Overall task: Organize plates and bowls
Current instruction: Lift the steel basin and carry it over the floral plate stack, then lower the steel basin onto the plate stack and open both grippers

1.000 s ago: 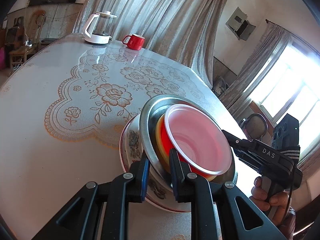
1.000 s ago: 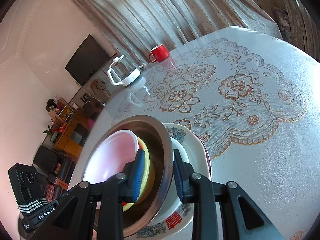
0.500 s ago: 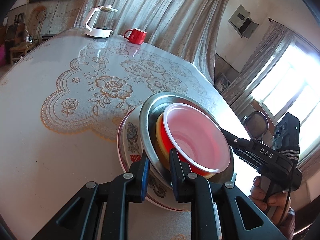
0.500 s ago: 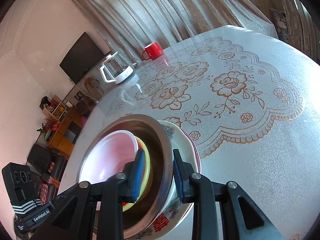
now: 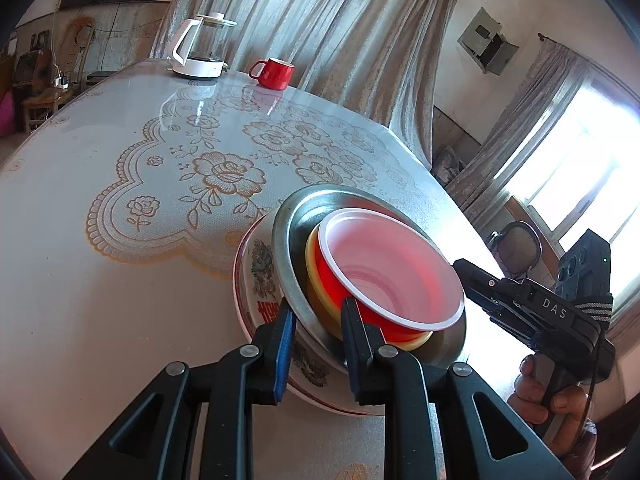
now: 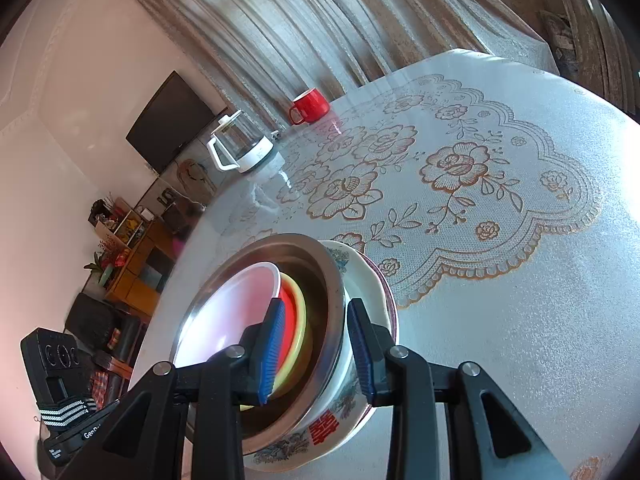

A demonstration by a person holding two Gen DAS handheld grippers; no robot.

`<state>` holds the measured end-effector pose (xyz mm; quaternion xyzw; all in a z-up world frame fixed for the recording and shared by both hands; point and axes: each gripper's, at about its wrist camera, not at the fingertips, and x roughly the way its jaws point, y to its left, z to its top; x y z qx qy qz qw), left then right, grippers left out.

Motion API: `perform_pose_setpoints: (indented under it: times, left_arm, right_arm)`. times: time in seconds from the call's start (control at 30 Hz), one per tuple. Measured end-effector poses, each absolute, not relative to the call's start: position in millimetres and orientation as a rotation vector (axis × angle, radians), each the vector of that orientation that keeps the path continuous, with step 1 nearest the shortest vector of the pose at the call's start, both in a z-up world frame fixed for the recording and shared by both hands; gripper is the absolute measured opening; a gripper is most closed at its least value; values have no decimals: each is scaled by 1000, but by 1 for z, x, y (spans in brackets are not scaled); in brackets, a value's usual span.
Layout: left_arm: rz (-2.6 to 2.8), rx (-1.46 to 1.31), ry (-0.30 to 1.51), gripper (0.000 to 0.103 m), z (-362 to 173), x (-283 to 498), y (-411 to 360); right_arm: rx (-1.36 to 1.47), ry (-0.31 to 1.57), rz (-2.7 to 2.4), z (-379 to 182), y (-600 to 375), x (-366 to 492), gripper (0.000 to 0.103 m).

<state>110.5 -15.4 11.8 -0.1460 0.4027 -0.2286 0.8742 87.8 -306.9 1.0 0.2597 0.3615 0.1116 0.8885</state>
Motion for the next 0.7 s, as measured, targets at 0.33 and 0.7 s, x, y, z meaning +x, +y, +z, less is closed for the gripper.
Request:
perform_pose_setpoints:
  times: [0.33,0.7]
  left_arm:
    - [-455,-275,822,23,15,103,-17]
    - [-422,-238,809,25,17,99,-21]
  right_arm:
    - [489,768,230,-6,-303,71,20]
    - [415,760,204,-5,-292,71,17]
